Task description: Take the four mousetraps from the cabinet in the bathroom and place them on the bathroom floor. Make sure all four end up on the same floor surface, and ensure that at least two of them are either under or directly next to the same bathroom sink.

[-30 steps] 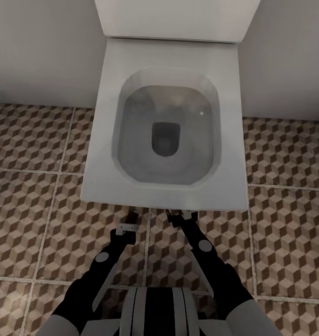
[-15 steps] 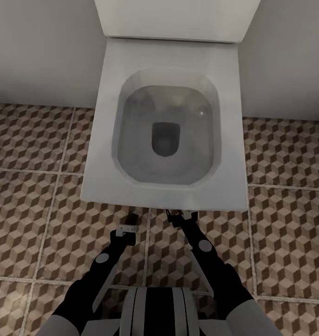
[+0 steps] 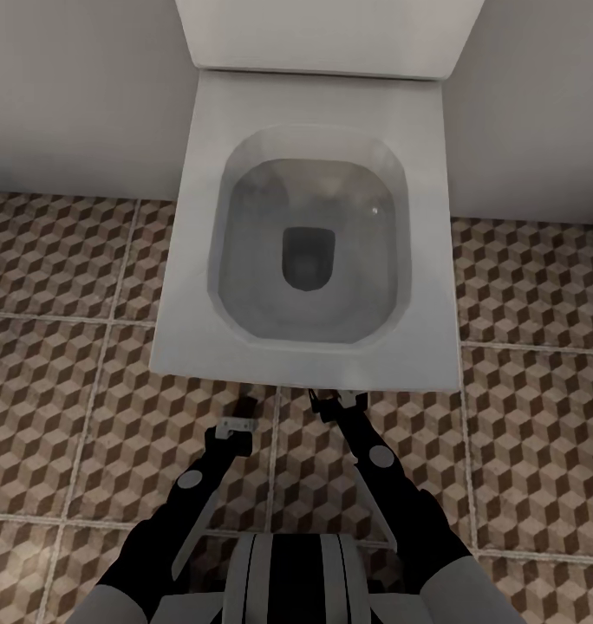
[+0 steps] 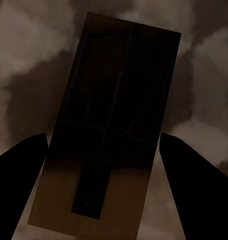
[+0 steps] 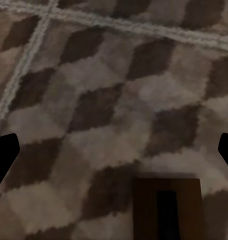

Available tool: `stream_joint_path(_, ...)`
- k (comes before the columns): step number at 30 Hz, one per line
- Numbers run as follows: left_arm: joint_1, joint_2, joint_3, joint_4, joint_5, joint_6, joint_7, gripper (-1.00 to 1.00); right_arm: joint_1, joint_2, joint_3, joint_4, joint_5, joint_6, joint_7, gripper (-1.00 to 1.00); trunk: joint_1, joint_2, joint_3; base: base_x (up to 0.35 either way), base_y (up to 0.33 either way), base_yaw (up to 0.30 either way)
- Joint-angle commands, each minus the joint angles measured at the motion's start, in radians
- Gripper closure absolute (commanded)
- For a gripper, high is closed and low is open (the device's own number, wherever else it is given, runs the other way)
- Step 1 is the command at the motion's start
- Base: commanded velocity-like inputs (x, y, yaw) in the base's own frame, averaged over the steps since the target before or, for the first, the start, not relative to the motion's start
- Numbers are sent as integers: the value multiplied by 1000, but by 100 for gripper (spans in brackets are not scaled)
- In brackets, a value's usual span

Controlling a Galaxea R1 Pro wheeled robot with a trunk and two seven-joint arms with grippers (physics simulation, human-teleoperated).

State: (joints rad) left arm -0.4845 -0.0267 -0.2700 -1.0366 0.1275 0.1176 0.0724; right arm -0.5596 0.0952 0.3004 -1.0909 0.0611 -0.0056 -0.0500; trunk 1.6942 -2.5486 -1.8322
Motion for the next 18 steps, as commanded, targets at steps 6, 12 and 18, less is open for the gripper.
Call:
stream_joint_path(6,0,1,-2,-5,10,6,7,100,0,0,1,0,6,-1,-5,-100,0,0,0,0,0,0)
stream_joint_path(12,0,1,-2,-5,10,8,7,100,0,0,1,0,6,-1,-5,-100,0,0,0,0,0,0)
stream_joint_path(18,0,1,-1,-4,10,8,8,100,0,0,1,0,6,-1,-5,-100,0,0,0,0,0,0)
